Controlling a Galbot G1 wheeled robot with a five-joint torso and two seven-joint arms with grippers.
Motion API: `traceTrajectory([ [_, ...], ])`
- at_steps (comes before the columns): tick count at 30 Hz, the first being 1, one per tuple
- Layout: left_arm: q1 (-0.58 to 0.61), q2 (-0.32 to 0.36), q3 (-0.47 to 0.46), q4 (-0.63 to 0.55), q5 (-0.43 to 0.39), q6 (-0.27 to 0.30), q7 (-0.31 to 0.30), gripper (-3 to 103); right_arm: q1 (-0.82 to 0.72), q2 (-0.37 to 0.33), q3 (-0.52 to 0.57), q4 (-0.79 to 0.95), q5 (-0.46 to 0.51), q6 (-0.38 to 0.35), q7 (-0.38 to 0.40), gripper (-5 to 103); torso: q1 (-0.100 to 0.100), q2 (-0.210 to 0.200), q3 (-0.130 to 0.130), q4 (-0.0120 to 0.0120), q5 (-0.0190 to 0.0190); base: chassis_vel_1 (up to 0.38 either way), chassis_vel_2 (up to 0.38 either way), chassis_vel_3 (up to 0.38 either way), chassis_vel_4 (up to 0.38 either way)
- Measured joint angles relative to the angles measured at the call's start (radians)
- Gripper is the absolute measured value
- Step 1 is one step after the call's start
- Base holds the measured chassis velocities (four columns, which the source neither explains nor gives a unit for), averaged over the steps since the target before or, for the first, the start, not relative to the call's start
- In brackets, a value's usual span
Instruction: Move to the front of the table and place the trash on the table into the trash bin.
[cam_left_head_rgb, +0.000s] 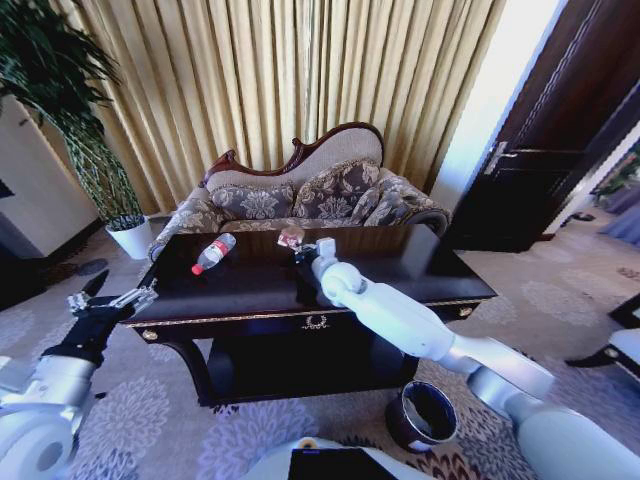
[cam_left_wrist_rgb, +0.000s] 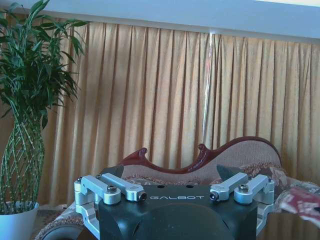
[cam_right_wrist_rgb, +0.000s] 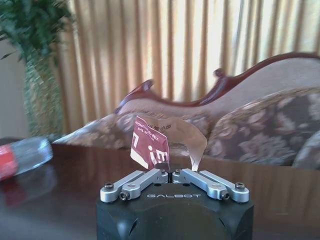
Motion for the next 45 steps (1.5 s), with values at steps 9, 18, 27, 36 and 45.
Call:
traceTrajectory([
  [9, -0.017, 0.011, 0.01, 0.0, -0.008, 0.006, -0.001, 100, -0.281, -0.217, 0.321, 0.182, -0.101, 0.061, -0.073, 0, 0.0, 0.0, 0.0, -0.0004, 0.0003, 0.0, 0.0, 0.0, 0.0],
  [18, -0.024, 0.03, 0.011, 0.012, -0.033, 0.008, 0.006, 100, -0.608, -0.339, 0.649, 0.344, -0.151, 0.103, -0.128, 0, 0.0, 0.0, 0.0, 0.0001, -0.0003, 0.0, 0.0, 0.0, 0.0],
  [27, -0.03, 0.04, 0.015, 0.029, -0.042, 0.028, 0.012, 100, -1.018, -0.296, 1.026, 0.5, -0.182, 0.14, -0.212, 0, 0.0, 0.0, 0.0, 0.0, -0.0002, 0.0, 0.0, 0.0, 0.0],
  [36, -0.024, 0.05, 0.005, 0.032, -0.051, 0.032, 0.011, 100, -1.213, -0.208, 1.127, 0.588, -0.232, 0.174, -0.255, 0, 0.0, 0.0, 0.0, -0.0003, -0.0002, 0.0, 0.0, 0.0, 0.0],
  [45, -0.021, 0.048, 0.01, 0.016, -0.055, 0.033, 0.011, 100, -1.219, -0.196, 1.123, 0.656, -0.226, 0.173, -0.253, 0, 0.0, 0.0, 0.0, 0.0001, -0.0003, 0.0, 0.0, 0.0, 0.0],
])
